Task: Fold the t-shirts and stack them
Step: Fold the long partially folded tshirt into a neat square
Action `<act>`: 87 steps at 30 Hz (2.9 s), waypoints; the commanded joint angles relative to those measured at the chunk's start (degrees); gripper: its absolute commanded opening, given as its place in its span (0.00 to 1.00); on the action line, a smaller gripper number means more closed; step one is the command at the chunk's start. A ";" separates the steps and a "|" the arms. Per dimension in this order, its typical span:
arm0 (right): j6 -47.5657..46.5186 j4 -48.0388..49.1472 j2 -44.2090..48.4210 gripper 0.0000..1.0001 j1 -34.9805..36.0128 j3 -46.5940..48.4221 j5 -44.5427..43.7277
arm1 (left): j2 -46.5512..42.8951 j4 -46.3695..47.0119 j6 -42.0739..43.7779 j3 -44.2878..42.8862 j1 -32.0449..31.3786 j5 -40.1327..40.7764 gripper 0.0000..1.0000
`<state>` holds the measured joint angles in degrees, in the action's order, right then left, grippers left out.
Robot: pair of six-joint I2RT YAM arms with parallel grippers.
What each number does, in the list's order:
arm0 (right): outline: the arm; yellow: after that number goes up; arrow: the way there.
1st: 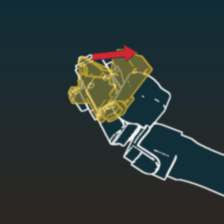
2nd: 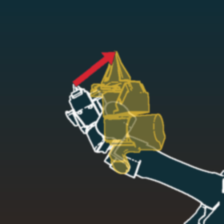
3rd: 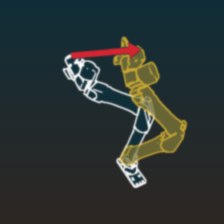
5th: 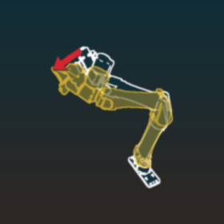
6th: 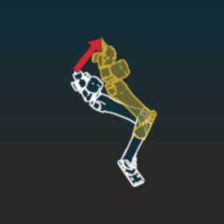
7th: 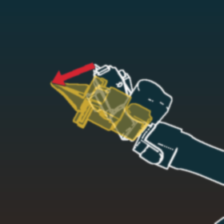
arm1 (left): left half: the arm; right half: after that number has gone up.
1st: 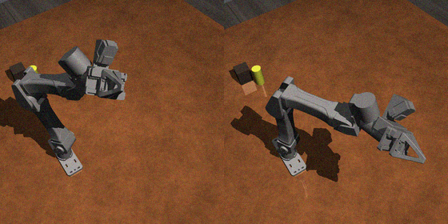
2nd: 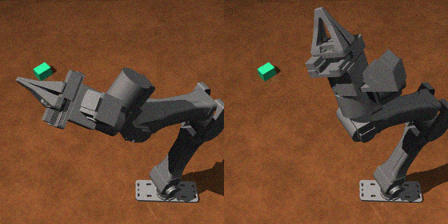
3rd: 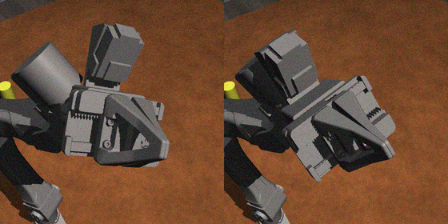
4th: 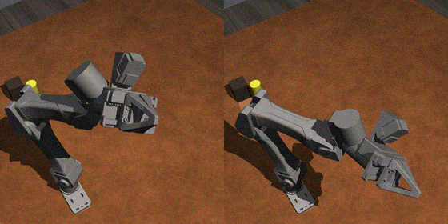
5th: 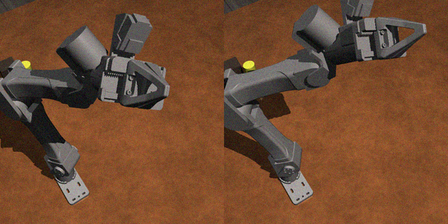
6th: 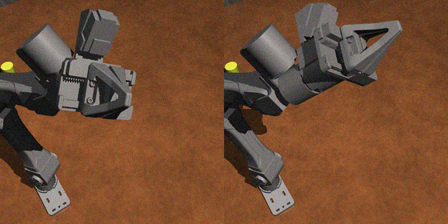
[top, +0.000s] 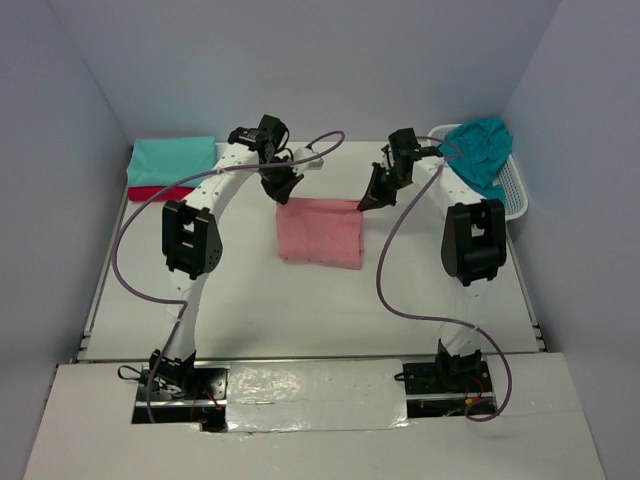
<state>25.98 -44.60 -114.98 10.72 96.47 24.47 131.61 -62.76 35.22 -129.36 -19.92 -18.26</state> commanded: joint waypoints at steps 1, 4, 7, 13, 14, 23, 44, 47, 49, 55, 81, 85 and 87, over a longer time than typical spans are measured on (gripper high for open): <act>-1.28 -1.20 -4.01 0.00 -1.23 3.64 0.58 | 1.36 3.25 -2.17 0.51 0.94 5.68 0.11; -0.14 0.56 -7.52 0.01 -2.10 5.66 0.67 | 3.30 5.36 -3.66 0.07 0.94 7.88 0.21; 1.35 2.67 -9.82 0.33 -2.98 8.99 -0.38 | 4.09 10.44 -6.82 0.86 1.03 12.71 0.99; -1.18 -1.01 -15.98 0.58 -3.86 23.05 -4.51 | 1.55 19.95 -16.31 0.25 3.48 20.28 0.99; -2.41 -1.97 -15.54 0.59 -3.78 24.72 -5.82 | 0.76 23.09 -20.24 0.16 3.92 20.89 0.99; -5.23 10.75 -0.43 0.53 -2.37 1.91 -3.91 | -14.63 32.01 -29.25 14.57 9.82 -7.65 0.99; -11.65 15.42 -6.49 0.54 -2.02 0.66 0.22 | 8.31 22.33 -33.73 2.88 2.96 -3.88 0.80; -11.21 15.86 -6.40 0.54 -2.02 0.21 0.93 | 6.56 23.82 -33.99 7.44 2.96 -4.76 0.77; -11.04 16.03 -7.01 0.54 -2.02 0.48 1.37 | 5.50 25.84 -34.43 8.94 2.96 -6.34 0.74; -10.60 15.95 -8.59 0.53 -2.02 1.27 2.34 | 5.41 25.68 -34.70 8.34 2.78 -9.25 0.60; -11.30 15.60 -9.39 0.50 -2.02 0.74 2.69 | -2.85 38.06 -29.70 19.05 0.06 -1.35 0.88; -11.12 15.51 -9.47 0.50 -2.02 0.74 2.86 | -3.99 41.13 -27.75 20.28 -0.73 2.96 0.99; -11.12 15.60 -9.47 0.50 -2.02 0.74 2.87 | -5.40 43.50 -27.14 21.78 -1.17 4.80 0.99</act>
<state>15.35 -30.28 -123.72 8.38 96.64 26.44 131.96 -24.80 5.69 -108.38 -20.12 -16.73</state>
